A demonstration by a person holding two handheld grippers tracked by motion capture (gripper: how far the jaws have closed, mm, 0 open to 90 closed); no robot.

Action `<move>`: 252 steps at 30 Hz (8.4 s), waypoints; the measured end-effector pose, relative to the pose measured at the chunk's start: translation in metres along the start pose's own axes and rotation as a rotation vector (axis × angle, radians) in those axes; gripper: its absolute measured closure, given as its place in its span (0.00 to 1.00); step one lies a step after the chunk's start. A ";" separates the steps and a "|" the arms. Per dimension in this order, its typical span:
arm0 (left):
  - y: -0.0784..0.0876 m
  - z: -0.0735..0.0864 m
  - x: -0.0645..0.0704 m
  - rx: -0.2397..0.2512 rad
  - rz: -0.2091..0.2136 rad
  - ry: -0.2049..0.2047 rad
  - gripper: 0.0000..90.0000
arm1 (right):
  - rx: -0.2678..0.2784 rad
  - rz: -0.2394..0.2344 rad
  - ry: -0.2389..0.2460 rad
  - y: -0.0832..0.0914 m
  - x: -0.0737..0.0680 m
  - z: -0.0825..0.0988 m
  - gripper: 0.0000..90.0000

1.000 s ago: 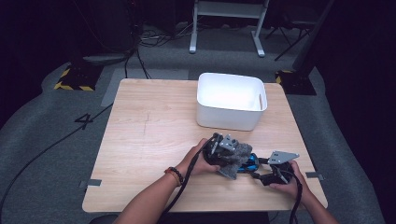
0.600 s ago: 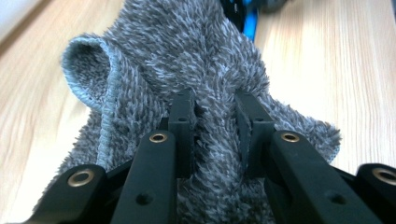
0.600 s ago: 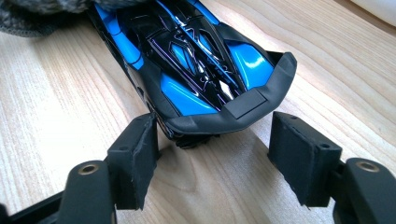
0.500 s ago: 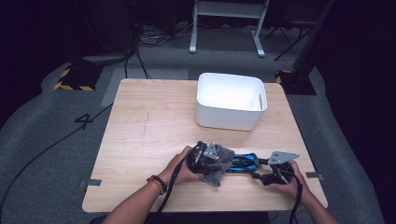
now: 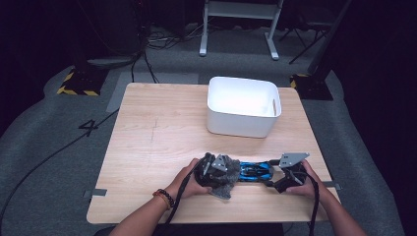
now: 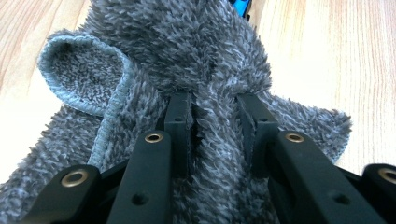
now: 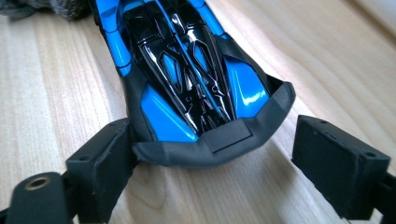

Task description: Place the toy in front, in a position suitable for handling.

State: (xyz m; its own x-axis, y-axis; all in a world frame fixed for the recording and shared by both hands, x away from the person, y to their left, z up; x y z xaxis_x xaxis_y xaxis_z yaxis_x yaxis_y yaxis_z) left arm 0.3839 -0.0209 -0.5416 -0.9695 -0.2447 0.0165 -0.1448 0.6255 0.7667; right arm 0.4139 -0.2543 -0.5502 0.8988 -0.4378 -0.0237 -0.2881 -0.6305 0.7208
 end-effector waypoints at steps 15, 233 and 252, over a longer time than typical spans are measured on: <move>-0.004 -0.002 -0.006 0.016 -0.037 -0.005 0.78 | -0.057 -0.122 0.044 -0.007 -0.003 -0.010 0.21; 0.036 0.029 -0.042 -0.091 -0.043 0.034 0.76 | 0.012 0.007 0.000 -0.032 -0.039 -0.033 0.34; 0.040 0.048 0.035 -0.030 -0.033 0.196 0.47 | 0.003 0.004 -0.006 -0.034 -0.042 -0.035 0.38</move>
State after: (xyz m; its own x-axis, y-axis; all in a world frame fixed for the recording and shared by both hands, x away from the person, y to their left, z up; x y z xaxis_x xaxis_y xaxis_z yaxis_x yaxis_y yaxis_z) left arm 0.3349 0.0312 -0.5416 -0.9069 -0.4057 0.1133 -0.1670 0.5933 0.7875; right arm 0.3972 -0.1917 -0.5489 0.8953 -0.4447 -0.0249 -0.2932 -0.6306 0.7186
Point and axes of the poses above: each handheld gripper's, and its own axes: y roughly backward along the jaws, z roughly out of its underside, x roughly to its right, the point moved 7 cm from there along -y, roughly forward along the jaws, and after that the axes turned 4 degrees about -y, right-handed, at the moved point
